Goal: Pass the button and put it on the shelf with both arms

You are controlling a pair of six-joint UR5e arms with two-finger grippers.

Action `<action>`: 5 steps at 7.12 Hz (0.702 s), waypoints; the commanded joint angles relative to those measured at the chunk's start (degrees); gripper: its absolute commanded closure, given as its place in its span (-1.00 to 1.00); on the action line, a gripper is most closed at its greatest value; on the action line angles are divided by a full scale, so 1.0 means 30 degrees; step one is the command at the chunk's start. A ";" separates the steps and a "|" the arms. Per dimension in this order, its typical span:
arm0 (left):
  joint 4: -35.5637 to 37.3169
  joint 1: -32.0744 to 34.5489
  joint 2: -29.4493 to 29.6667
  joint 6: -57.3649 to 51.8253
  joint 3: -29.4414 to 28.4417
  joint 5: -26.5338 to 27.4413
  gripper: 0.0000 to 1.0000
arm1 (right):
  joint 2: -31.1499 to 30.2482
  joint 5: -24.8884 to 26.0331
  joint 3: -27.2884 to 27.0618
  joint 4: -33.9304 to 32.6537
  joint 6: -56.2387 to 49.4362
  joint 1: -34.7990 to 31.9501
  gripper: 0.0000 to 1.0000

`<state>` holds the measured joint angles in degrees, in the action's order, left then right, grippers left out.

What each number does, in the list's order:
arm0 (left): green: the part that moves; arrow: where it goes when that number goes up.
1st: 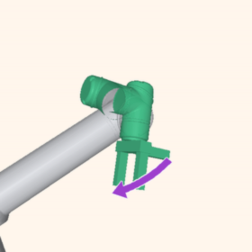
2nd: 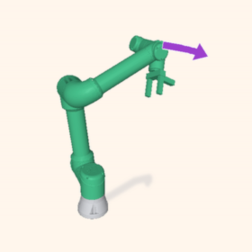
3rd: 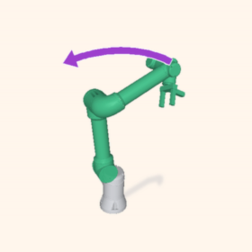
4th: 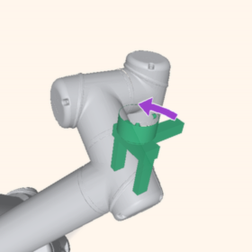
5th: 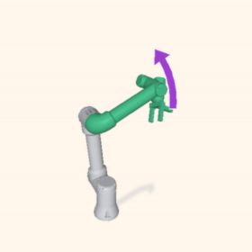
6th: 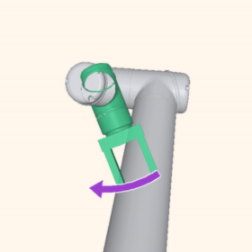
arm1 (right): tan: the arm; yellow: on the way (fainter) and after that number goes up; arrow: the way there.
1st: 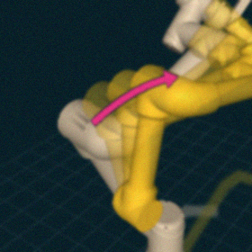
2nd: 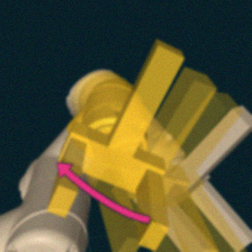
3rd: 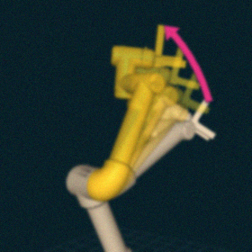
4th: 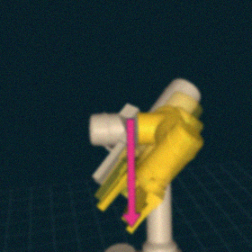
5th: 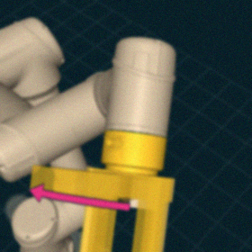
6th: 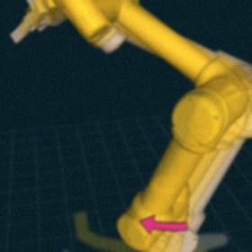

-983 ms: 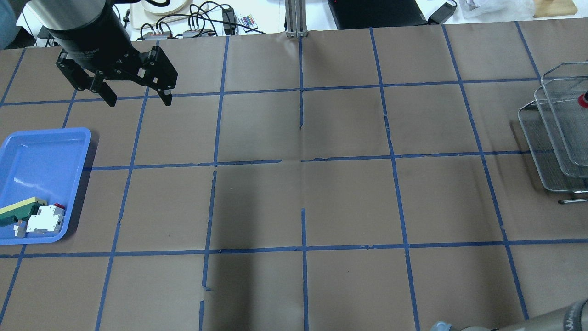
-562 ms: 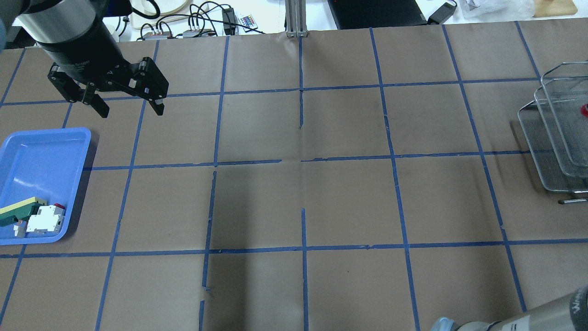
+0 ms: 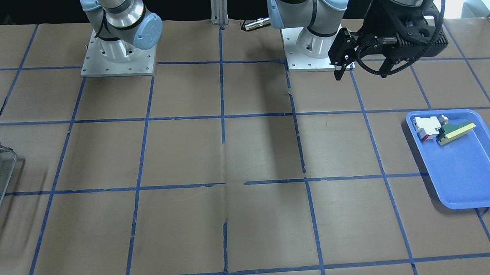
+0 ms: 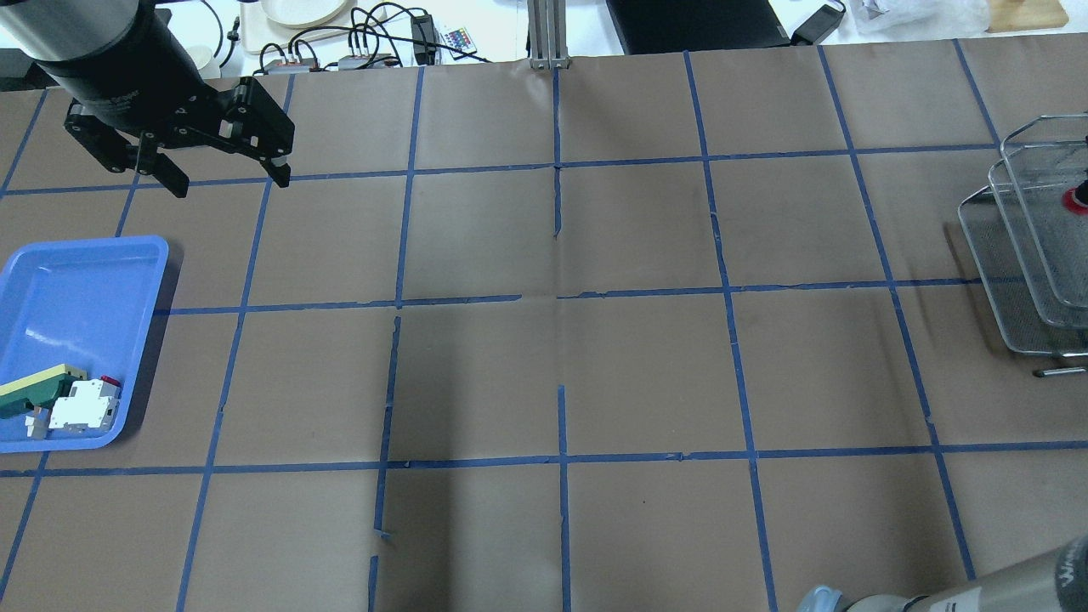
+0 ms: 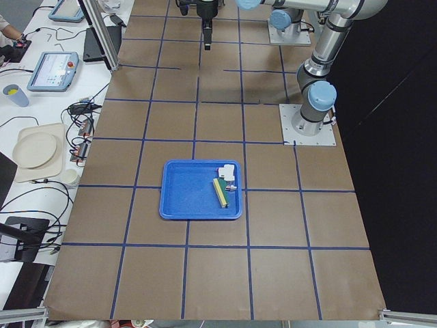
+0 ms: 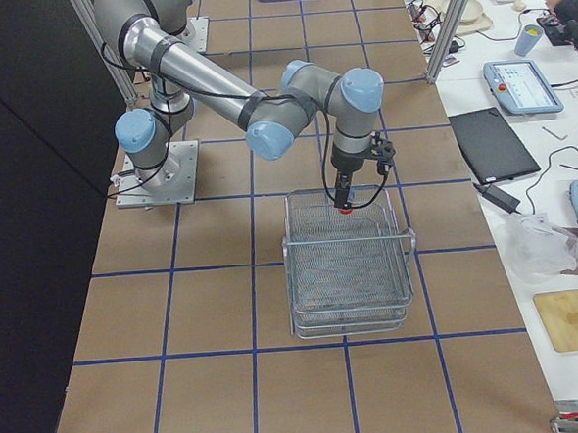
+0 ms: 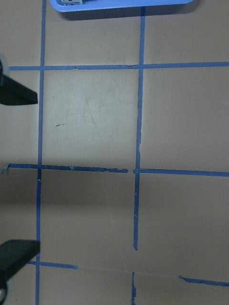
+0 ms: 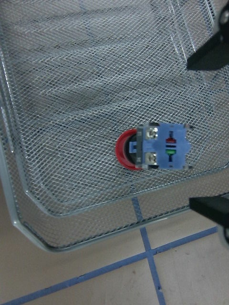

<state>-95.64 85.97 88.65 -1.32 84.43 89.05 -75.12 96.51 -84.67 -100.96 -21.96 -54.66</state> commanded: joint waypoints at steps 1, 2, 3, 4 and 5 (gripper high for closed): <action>0.0181 0.0025 0.0011 -0.0029 0.0099 -0.0004 -0.99 | -0.2863 -0.0757 -0.0164 0.3021 0.0141 -0.0350 -1.00; 0.0210 0.0025 -0.0018 -0.0029 0.0128 -0.0005 -0.99 | -0.3894 -0.2156 -0.0166 0.4633 0.1274 -0.1281 -1.00; 0.0210 0.0025 -0.0018 -0.0029 0.0129 -0.0005 -0.99 | -0.4920 -0.2315 -0.0340 0.6216 0.1633 -0.3117 -1.00; 0.0210 0.0025 -0.0018 -0.0029 0.0158 -0.0005 -0.99 | -0.5858 -0.2461 -0.0777 0.7015 0.3203 -0.4905 -1.00; 0.0210 0.0025 -0.0018 -0.0029 0.0158 -0.0005 -0.99 | -0.6476 -0.2434 -0.1710 0.6965 0.4901 -0.7040 -1.00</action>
<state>-95.02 86.05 88.60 -1.40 84.86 89.03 -91.56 89.55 -87.10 -81.66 -13.06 -68.18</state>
